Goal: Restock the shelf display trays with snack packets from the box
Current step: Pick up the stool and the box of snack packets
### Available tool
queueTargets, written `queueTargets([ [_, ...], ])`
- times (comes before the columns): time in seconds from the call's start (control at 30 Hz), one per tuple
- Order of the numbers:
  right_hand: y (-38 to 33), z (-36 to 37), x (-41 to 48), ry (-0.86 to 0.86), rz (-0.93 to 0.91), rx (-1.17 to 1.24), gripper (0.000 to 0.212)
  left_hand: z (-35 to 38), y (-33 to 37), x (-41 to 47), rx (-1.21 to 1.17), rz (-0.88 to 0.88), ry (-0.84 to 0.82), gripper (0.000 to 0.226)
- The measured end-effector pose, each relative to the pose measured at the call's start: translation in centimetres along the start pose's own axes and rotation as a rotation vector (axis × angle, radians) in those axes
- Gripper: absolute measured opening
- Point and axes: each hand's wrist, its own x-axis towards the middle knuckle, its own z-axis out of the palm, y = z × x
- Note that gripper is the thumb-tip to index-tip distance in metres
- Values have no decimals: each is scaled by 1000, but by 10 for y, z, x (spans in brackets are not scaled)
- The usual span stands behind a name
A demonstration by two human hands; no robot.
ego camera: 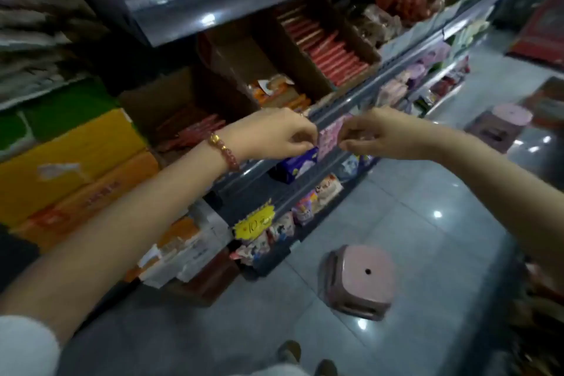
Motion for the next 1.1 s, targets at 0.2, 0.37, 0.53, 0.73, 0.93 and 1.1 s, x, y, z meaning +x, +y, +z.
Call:
queueTargets([
  [0.2,78,39,-63,93,288,-12,14,64,11,59,-35,-13,-120,19],
  [0.37,149,61,-120,256,445,2,23,124,44,124,-14,109,-34,31],
  [0.53,240,73,-170,324,535,-68,38,177,97,212,26,178,-39,51],
  [0.73,356,49,-235,293,552,5,32,206,166,348,-15,181,-83,47],
  [0.93,454,10,-296,275,617,108,26,206,230,451,-81,220,-77,41],
  [1.1,512,-4,-308,353,641,182,22,214,245,508,-55,241,-111,42],
])
